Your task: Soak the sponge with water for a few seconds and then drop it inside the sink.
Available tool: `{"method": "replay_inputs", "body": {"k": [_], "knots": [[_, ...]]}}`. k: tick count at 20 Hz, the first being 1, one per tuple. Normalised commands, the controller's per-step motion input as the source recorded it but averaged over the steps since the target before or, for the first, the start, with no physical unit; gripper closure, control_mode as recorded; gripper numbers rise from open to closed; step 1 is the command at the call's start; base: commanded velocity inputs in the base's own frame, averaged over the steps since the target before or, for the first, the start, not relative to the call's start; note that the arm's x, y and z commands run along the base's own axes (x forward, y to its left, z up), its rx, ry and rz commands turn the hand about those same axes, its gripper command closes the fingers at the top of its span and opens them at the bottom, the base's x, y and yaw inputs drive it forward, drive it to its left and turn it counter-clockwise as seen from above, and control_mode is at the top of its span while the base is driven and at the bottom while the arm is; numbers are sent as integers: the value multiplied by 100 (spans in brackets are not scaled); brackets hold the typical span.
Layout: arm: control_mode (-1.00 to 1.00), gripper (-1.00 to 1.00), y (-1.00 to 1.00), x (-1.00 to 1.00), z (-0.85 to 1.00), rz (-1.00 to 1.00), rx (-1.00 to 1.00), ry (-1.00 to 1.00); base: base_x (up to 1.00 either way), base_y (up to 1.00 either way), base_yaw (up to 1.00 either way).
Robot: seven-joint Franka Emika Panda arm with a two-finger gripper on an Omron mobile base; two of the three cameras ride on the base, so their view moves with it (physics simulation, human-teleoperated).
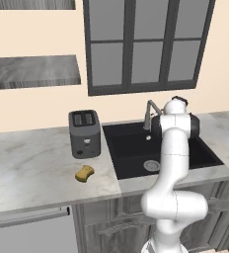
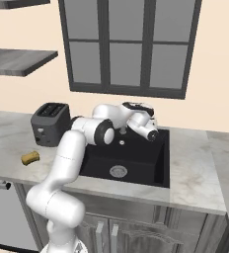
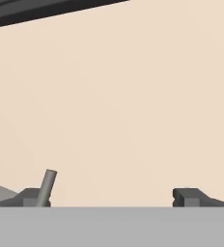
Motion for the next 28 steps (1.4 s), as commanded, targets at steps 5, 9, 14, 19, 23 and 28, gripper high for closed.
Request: {"method": "replay_inputs", "body": {"k": [5, 9, 14, 19, 23, 28], "knots": [[-100, -100, -21, 0, -36, 0, 2, 0, 0, 0, 0], [-100, -100, -17, 7, -41, 0, 1, 0, 0, 0, 0], [-100, -100, -22, 8, -41, 0, 1, 0, 0, 0, 0], [-100, -100, -21, 6, -37, 0, 1, 0, 0, 0, 0], [-100, -100, -24, 7, -32, 0, 1, 0, 0, 0, 0], [-100, -100, -29, 8, -34, -2, 1, 0, 0, 0, 0]]}}
